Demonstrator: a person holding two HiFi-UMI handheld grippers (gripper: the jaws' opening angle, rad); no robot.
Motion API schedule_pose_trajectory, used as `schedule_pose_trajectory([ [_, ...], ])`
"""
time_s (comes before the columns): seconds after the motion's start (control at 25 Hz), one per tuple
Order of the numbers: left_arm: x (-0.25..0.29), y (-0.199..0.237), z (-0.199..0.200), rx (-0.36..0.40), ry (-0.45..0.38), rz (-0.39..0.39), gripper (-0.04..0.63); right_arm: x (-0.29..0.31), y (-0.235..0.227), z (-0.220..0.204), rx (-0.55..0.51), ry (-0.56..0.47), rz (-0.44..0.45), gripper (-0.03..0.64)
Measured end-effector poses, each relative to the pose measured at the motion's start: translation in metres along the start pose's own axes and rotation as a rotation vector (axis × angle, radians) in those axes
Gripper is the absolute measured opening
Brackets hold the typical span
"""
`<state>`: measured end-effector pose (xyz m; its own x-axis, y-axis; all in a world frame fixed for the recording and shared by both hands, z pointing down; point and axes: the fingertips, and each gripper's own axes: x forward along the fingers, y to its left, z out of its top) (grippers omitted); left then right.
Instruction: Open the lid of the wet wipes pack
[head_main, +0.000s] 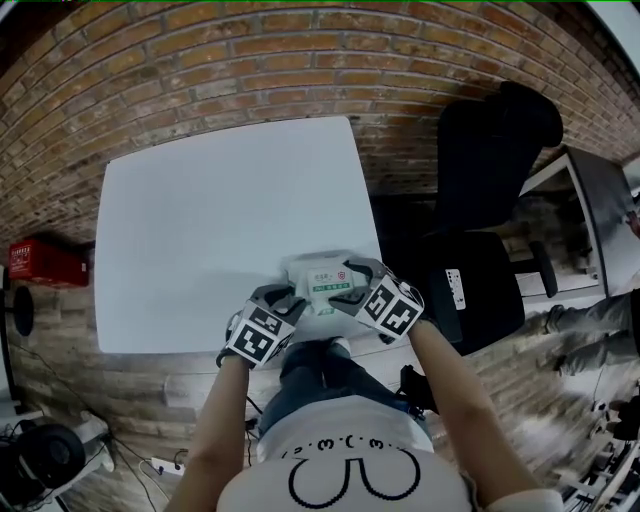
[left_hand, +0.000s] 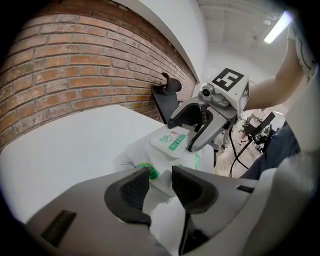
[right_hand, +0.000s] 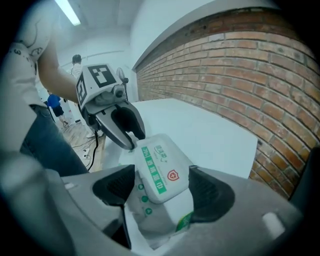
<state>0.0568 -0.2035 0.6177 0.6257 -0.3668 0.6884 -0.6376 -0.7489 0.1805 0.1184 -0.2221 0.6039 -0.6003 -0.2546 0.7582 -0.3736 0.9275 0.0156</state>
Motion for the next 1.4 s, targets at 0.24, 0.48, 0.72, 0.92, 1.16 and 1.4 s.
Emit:
schedule_pose_trajectory([
  [0.24, 0.001, 0.0, -0.001, -0.001, 0.005, 0.0, 0.14, 0.006, -0.004, -0.005, 0.069, 0.012, 0.047, 0.337],
  [0.48, 0.001, -0.001, -0.001, -0.006, 0.01, 0.003, 0.14, 0.005, -0.008, -0.007, 0.104, 0.005, 0.07, 0.337],
  [0.72, 0.002, -0.001, -0.001, -0.005, 0.022, 0.008, 0.14, 0.004, -0.009, -0.005, 0.164, -0.002, 0.116, 0.337],
  [0.92, 0.003, -0.002, -0.001, 0.003, 0.034, 0.011, 0.14, 0.001, -0.011, -0.002, 0.252, -0.021, 0.162, 0.337],
  [1.16, 0.005, 0.001, -0.004, 0.002, 0.032, 0.011, 0.14, 0.0, -0.011, 0.001, 0.235, 0.015, 0.186, 0.337],
  [1.4, 0.003, 0.0, -0.002, -0.016, 0.04, -0.009, 0.14, -0.008, -0.02, 0.016, 0.216, -0.011, 0.198, 0.316],
])
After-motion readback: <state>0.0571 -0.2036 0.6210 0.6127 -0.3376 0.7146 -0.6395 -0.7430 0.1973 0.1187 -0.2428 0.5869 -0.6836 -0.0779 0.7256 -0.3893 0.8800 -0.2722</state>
